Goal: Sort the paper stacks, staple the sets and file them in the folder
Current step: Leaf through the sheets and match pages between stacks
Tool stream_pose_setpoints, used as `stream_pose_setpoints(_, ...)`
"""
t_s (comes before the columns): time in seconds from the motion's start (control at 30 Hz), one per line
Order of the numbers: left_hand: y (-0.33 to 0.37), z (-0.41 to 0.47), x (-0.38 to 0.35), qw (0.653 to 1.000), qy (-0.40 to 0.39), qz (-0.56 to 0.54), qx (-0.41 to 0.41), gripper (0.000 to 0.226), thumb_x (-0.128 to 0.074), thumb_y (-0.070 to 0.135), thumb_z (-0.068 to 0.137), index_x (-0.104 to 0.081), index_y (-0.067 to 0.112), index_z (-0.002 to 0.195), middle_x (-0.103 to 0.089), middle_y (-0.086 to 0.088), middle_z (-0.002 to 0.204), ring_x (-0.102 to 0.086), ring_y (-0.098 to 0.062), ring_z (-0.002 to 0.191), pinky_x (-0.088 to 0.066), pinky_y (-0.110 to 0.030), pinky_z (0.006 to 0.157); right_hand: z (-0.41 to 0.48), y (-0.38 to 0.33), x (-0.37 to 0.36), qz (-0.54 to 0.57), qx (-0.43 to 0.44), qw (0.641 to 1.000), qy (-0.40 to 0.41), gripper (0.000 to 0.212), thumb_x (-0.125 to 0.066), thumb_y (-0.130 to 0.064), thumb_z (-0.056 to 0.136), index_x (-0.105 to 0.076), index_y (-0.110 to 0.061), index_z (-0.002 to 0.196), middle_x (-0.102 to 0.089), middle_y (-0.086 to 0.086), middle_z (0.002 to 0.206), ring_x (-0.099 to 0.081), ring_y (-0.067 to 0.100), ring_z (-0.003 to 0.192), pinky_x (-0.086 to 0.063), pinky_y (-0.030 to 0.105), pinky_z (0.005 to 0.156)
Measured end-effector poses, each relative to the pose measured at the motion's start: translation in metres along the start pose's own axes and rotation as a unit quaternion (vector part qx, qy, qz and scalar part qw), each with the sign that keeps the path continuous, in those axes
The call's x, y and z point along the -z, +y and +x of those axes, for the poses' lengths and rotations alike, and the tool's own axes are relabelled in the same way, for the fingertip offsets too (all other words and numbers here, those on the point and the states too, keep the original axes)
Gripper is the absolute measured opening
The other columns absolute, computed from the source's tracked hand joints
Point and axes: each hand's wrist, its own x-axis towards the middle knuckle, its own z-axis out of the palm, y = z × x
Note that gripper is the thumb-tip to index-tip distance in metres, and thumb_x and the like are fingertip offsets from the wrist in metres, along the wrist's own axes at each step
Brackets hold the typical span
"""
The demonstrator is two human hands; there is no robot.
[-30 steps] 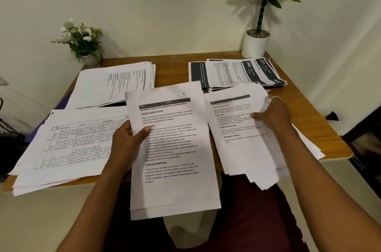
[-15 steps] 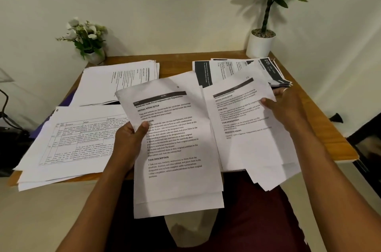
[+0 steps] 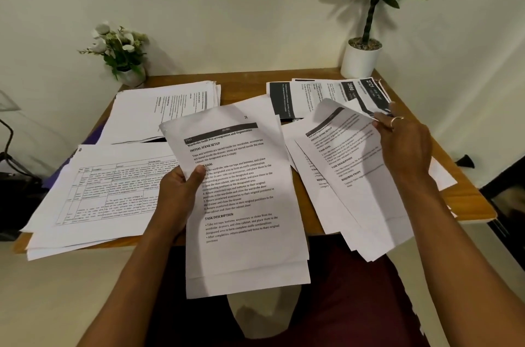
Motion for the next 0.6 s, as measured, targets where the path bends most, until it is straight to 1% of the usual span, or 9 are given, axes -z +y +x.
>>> stream_pose_setpoints(0.07,0.0,0.0,0.0,1.0,-0.001,0.0,-0.001,0.01,-0.062,0.018,0.099,-0.071,0.017,0.104,-0.079,0.008,0.094,-0.076,-0.011,0.086,-0.058,-0.019,0.064,0.0,-0.007,0.008,0.024,0.026,0.999,0.011,0.043,-0.066,-0.031,0.097,-0.065,-0.007,0.133,-0.065,0.013,0.134,-0.068,0.031,0.112,-0.055,0.035,0.091)
stream_pose_setpoints(0.13,-0.001,0.001,0.001,1.0,-0.001,0.002,-0.004,0.01,-0.062,0.019,0.099,-0.071,0.018,0.105,-0.079,0.007,0.095,-0.076,-0.012,0.087,-0.058,-0.02,0.066,0.003,-0.022,0.017,0.061,0.026,0.998,-0.002,0.035,-0.065,-0.027,0.098,-0.069,-0.008,0.127,-0.068,0.012,0.13,-0.068,0.026,0.11,-0.049,0.019,0.091)
stream_pose_setpoints(0.2,-0.003,0.003,0.002,1.0,0.007,0.003,-0.002,0.01,-0.063,0.022,0.099,-0.071,0.018,0.104,-0.079,0.005,0.097,-0.076,-0.016,0.09,-0.059,-0.025,0.07,0.007,-0.036,0.018,0.121,-0.005,0.992,-0.034,0.026,-0.065,-0.022,0.099,-0.073,-0.01,0.12,-0.071,0.007,0.122,-0.064,0.014,0.104,-0.038,-0.002,0.081)
stream_pose_setpoints(0.23,-0.004,0.003,0.002,1.0,0.012,0.002,0.001,0.011,-0.063,0.024,0.099,-0.071,0.019,0.104,-0.079,0.004,0.098,-0.076,-0.017,0.092,-0.059,-0.028,0.073,0.008,-0.044,0.016,0.154,-0.026,0.986,-0.053,0.022,-0.065,-0.021,0.099,-0.075,-0.012,0.116,-0.073,0.004,0.116,-0.062,0.009,0.099,-0.037,-0.003,0.075)
stream_pose_setpoints(0.3,-0.005,0.004,0.002,1.0,0.014,-0.004,0.007,0.012,-0.062,0.025,0.1,-0.071,0.018,0.105,-0.079,0.002,0.1,-0.076,-0.019,0.094,-0.059,-0.031,0.076,0.005,-0.061,0.008,0.228,-0.06,0.967,-0.096,0.014,-0.065,-0.021,0.099,-0.076,-0.018,0.107,-0.074,-0.005,0.1,-0.063,0.004,0.086,-0.047,0.007,0.073)
stream_pose_setpoints(0.37,-0.005,0.004,0.001,1.0,0.014,-0.009,0.016,0.015,-0.06,0.025,0.101,-0.071,0.017,0.107,-0.078,0.0,0.103,-0.075,-0.019,0.095,-0.058,-0.032,0.078,-0.004,-0.076,-0.002,0.299,-0.093,0.939,-0.139,0.011,-0.065,-0.022,0.099,-0.075,-0.024,0.095,-0.074,-0.01,0.088,-0.065,0.002,0.077,-0.05,0.014,0.068)
stream_pose_setpoints(0.47,-0.007,0.006,0.002,0.999,0.021,-0.017,0.019,0.015,-0.059,0.027,0.102,-0.071,0.019,0.107,-0.078,0.001,0.105,-0.075,-0.018,0.097,-0.058,-0.033,0.08,-0.023,-0.097,-0.024,0.349,-0.117,0.909,-0.193,0.015,-0.066,-0.021,0.099,-0.075,-0.026,0.088,-0.078,-0.007,0.085,-0.07,0.008,0.08,-0.053,0.026,0.074)
stream_pose_setpoints(0.57,-0.006,0.005,0.004,1.0,0.011,-0.011,0.012,0.018,-0.058,0.028,0.102,-0.07,0.018,0.111,-0.078,0.002,0.105,-0.075,-0.018,0.097,-0.058,-0.03,0.076,-0.042,-0.113,-0.041,0.379,-0.114,0.88,-0.263,0.013,-0.064,-0.02,0.099,-0.076,-0.026,0.096,-0.079,-0.005,0.091,-0.073,0.013,0.085,-0.055,0.032,0.082)
stream_pose_setpoints(0.6,-0.006,0.005,0.004,1.0,0.004,-0.007,0.008,0.019,-0.059,0.027,0.102,-0.07,0.016,0.113,-0.078,0.001,0.105,-0.075,-0.018,0.096,-0.059,-0.028,0.074,-0.047,-0.115,-0.041,0.387,-0.113,0.866,-0.296,0.014,-0.062,-0.02,0.101,-0.075,-0.024,0.103,-0.079,-0.007,0.091,-0.073,0.01,0.083,-0.055,0.029,0.079)
